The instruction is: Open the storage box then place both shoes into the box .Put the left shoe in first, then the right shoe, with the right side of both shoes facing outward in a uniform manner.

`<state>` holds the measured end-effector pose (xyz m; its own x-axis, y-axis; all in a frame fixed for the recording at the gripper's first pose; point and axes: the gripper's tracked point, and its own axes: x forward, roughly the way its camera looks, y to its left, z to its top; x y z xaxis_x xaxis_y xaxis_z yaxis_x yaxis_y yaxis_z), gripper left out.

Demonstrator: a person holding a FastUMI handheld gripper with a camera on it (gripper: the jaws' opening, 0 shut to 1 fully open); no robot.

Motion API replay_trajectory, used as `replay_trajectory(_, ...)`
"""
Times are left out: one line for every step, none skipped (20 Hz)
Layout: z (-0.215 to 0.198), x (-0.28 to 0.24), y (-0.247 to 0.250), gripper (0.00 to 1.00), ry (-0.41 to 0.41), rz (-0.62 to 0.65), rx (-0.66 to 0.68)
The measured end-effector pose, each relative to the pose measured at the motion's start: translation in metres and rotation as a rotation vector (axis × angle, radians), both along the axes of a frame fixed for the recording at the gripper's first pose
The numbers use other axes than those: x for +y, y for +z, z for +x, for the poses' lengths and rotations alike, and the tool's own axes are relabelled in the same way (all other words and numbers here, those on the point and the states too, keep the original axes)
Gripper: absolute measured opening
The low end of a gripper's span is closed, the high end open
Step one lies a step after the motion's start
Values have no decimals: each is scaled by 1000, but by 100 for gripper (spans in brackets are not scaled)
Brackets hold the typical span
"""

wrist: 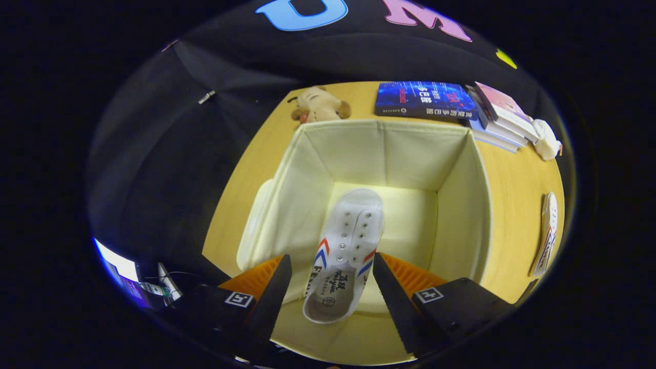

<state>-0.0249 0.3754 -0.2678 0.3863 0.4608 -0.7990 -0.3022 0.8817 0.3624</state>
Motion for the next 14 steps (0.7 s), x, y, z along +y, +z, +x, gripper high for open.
replay_trajectory(5,-10,17,99,-10,7,-43)
replay_trajectory(9,-23,32,99,-22,12,-86)
replay_trajectory(14,-39,48,99,-38,14,-129)
replay_trajectory(18,-58,62,99,-57,13,-170)
replay_trajectory(21,-78,74,98,-80,12,-202)
replay_trajectory(22,-100,85,99,-103,8,-227)
replay_trajectory(23,-124,92,99,-130,-3,-250)
replay_trajectory(24,-148,97,99,-158,-16,-270)
replay_trajectory(24,-173,101,98,-184,-31,-285)
replay_trajectory(23,-197,103,98,-207,-50,-297)
replay_trajectory(23,-221,103,98,-228,-66,-304)
replay_trajectory(22,-243,101,99,-242,-82,-307)
replay_trajectory(21,-265,98,98,-254,-96,-302)
replay_trajectory(19,-286,95,98,-265,-105,-293)
